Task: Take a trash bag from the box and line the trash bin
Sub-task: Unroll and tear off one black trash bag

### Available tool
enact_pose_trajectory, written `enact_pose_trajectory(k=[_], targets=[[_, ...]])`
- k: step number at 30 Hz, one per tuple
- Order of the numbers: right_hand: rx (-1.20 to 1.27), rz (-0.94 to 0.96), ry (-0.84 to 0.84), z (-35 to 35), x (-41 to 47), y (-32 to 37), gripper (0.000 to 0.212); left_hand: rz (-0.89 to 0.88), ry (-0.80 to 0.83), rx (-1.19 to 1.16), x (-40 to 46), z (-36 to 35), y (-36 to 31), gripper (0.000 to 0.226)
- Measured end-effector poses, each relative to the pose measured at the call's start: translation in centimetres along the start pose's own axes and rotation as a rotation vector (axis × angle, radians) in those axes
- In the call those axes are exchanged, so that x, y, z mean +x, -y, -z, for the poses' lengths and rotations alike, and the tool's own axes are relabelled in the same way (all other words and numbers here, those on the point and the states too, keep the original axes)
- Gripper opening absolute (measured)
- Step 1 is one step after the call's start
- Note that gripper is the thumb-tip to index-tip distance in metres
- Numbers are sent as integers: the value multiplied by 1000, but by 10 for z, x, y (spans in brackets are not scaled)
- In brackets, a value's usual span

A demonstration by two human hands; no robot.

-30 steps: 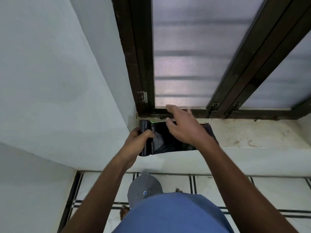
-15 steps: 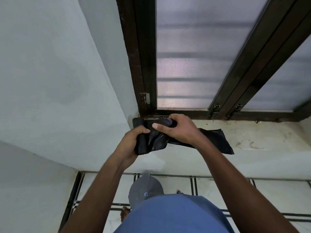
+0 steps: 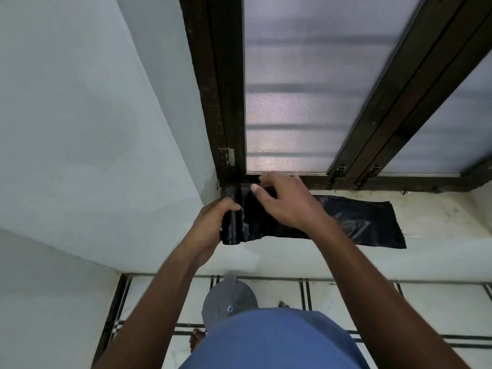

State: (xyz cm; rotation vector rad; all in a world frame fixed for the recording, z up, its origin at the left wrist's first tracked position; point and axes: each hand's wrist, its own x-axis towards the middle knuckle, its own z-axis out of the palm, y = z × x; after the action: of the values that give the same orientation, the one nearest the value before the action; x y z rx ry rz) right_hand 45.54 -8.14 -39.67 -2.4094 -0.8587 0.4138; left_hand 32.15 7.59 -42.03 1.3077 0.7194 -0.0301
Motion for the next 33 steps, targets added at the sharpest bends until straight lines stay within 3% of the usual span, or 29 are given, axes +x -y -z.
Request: enact_pose_trajectory(k=[4, 7, 16, 21, 25, 27, 30, 33], targets=[[268, -53, 138, -9, 0, 8, 67, -18, 16, 24, -4, -4, -5, 35], [274, -83, 88, -14, 2, 4, 54, 5, 0, -41, -9, -3, -8, 36], [248, -105, 58, -13, 3, -10, 49, 21, -31, -40, -4, 7, -6, 32], [92, -89, 83, -7, 1, -12, 37, -3, -69, 15, -4, 4, -5, 24], [-282, 47, -63, -4, -3, -2, 40, -17, -62, 22, -4, 3, -2, 25], [-181, 80, -28, -2, -3, 7, 37, -13, -50, 14, -4, 2, -1, 26], [68, -6, 157, -2, -1, 13, 46, -11, -51, 3, -3, 2, 0, 27], [91, -32, 186, -6, 3, 7, 34, -17, -53, -4, -3, 5, -1, 28]])
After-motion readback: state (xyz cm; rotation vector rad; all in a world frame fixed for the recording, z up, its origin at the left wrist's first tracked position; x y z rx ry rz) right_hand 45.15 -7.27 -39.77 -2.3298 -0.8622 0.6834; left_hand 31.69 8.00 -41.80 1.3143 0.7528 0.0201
